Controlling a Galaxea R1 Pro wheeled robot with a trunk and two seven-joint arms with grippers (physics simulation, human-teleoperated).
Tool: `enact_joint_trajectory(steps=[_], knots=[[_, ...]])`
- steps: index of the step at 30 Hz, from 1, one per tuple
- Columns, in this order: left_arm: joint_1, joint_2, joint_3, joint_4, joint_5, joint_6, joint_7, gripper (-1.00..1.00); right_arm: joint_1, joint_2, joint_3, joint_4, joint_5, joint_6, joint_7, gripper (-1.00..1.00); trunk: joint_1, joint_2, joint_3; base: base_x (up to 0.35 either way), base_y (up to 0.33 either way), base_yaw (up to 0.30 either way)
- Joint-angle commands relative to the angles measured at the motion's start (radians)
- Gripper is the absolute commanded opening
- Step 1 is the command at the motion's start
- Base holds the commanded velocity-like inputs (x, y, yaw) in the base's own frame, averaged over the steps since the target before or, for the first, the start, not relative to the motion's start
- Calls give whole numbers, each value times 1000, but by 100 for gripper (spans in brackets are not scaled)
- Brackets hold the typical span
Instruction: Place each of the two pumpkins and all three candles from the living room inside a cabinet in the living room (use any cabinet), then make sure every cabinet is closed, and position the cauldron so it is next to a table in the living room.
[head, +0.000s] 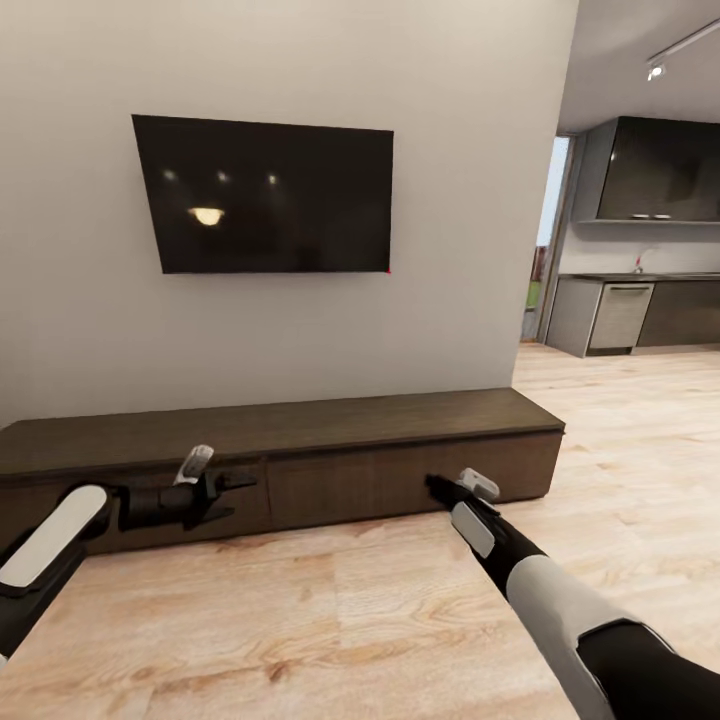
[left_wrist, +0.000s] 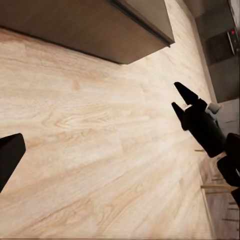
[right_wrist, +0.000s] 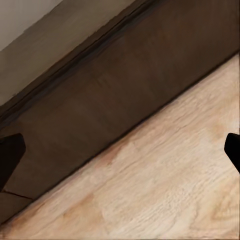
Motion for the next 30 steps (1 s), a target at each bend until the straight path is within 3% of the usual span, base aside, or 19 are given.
enact_joint_trajectory(steps=[1, 9, 12, 18, 21, 24, 30], knots=[[0, 2, -3, 0, 14, 1, 9, 100, -1, -2, -3, -2, -18, 3, -1, 100, 0, -1, -1, 0, 0, 0], [4, 3, -9, 3, 67, 2, -38, 100, -1, -13, -96, 0, -105, 0, 78, 100, 0, -1, -1, 0, 0, 0], [5, 3, -10, -1, 82, 2, -52, 100, -1, -48, -144, 3, -156, 3, 94, 100, 0, -1, -1, 0, 0, 0], [6, 3, -13, 0, 106, 2, -59, 100, -1, -82, -163, -4, -176, 43, 171, 100, 0, -1, -1, 33, 0, 0], [6, 3, -21, 2, 133, 2, -60, 100, -1, -85, -165, -21, -177, 69, 188, 100, 0, -1, -1, 138, 0, 0], [10, 8, -26, 3, 183, 2, -60, 100, -1, -85, -162, -32, -177, 78, 227, 100, 0, -1, -1, 98, 0, 0], [49, 12, -29, -1, 210, 2, -60, 100, -1, -84, -158, -34, -169, 86, 280, 100, 0, -1, -1, 49, 0, 0]])
